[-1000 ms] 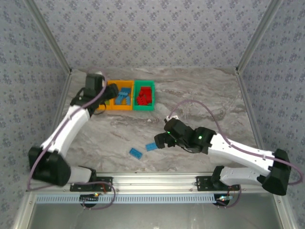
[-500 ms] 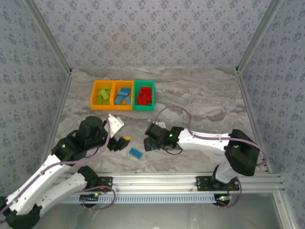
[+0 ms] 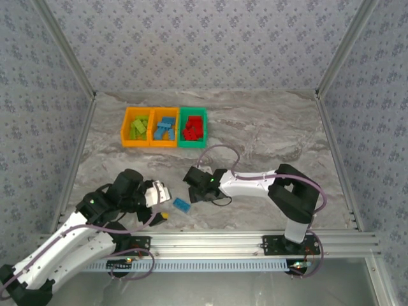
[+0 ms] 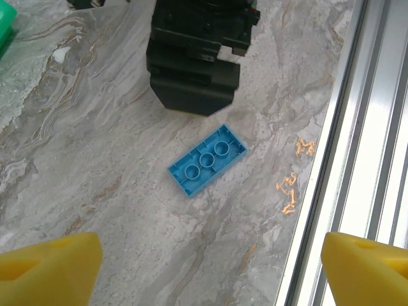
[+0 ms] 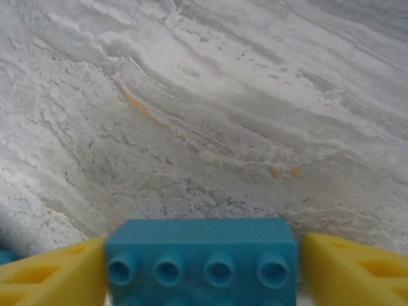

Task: Sort the legos into containers by color

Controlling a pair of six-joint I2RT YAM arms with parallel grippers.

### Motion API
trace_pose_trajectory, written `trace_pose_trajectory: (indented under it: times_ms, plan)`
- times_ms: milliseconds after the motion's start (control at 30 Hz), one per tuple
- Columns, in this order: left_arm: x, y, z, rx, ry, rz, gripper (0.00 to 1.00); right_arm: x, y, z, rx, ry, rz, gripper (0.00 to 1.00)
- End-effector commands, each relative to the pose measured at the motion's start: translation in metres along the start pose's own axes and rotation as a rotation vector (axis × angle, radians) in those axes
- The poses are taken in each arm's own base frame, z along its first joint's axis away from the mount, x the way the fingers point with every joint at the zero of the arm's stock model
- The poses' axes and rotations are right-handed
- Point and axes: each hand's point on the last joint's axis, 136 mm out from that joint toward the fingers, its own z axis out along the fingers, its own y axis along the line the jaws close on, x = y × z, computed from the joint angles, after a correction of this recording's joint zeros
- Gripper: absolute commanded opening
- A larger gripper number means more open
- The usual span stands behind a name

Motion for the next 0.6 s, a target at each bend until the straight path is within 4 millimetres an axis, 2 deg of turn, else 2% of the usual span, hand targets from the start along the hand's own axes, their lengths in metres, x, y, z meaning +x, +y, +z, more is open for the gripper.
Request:
trace_pose_trajectory:
  times_ms: [0,133,233,333,433,500,567]
  plan:
    - [-0.001,-0.004,-0.004,0.004,-0.017,0.061,0.93,0.001,-0.007,0.002,0.054,-0.005,0.036,0.66]
    - [-0.003,-0.002,-0.006,-0.026,-0.054,0.088,0.98,-0.008,-0.006,-0.013,0.04,-0.05,0.037,0.55]
    - [-0.013,0.008,-0.011,-0.097,-0.121,0.075,0.99,-0.032,0.005,-0.041,-0.022,-0.157,0.013,0.51]
    - [-0.022,0.027,-0.02,-0.222,-0.19,0.041,0.99,-0.07,0.026,-0.078,-0.109,-0.308,-0.057,0.48]
    - [-0.027,0.052,-0.037,-0.382,-0.25,-0.022,0.99,-0.118,0.049,-0.111,-0.161,-0.451,-0.129,0.49]
    - [-0.026,0.069,-0.052,-0.495,-0.284,-0.079,0.99,-0.151,0.062,-0.121,-0.171,-0.537,-0.176,0.5]
    - [-0.022,0.082,-0.066,-0.587,-0.32,-0.138,0.99,-0.182,0.07,-0.123,-0.17,-0.607,-0.215,0.5]
